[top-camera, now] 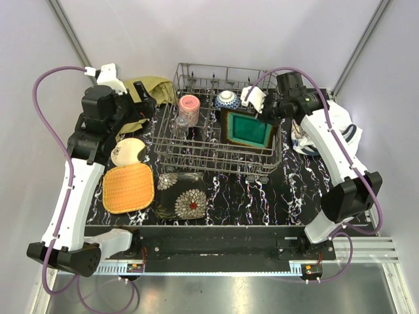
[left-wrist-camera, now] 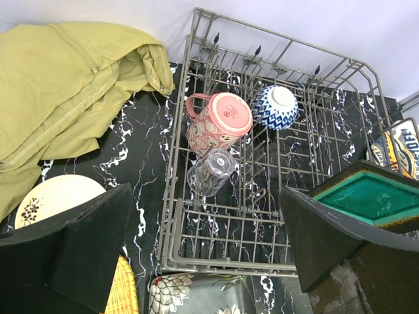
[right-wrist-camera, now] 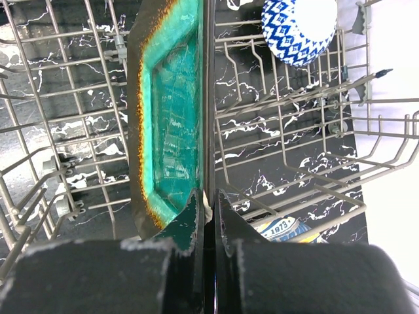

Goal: Load the mixed dishes into the dish rack
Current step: Insert the plate into the dish rack

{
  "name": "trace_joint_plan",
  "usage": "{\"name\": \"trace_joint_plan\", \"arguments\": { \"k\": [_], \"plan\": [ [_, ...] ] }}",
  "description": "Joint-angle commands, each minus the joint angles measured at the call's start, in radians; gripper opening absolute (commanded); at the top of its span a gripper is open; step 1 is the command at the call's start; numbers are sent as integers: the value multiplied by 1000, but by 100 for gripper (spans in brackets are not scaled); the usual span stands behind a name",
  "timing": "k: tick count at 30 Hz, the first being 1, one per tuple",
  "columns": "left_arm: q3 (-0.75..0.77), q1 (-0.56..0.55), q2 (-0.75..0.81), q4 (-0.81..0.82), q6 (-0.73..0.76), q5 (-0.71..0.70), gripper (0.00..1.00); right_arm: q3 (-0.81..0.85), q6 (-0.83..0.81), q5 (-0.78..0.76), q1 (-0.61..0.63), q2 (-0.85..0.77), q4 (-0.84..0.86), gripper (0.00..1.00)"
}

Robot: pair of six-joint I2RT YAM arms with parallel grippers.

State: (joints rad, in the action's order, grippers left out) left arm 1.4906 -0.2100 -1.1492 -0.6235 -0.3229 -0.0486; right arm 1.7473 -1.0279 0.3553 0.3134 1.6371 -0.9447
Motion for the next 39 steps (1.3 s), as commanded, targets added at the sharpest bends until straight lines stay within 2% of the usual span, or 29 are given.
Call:
{"name": "trace_joint_plan", "arguments": {
  "k": [1,7,11,15,23,39],
  "plan": [
    [-4,6,28,56,-10,24,99,-22,9,0,7,-75,70,0],
    [-10,6,22,61,-28,44,99,-86,49,-24,29,-105,112,0],
    [-18,6,13,74,-60,44,99,-166,98,-16,35,-143,210,0],
    [-50,6,25,123,-85,69,99,-210,94,-16,36,-152,250,0],
    [-67,6,39,169,-94,18,99,-270,75,0,33,-174,352,0],
    [-72,6,42,173,-77,-3,99,-103,32,214,-51,-206,386,0]
  ]
}}
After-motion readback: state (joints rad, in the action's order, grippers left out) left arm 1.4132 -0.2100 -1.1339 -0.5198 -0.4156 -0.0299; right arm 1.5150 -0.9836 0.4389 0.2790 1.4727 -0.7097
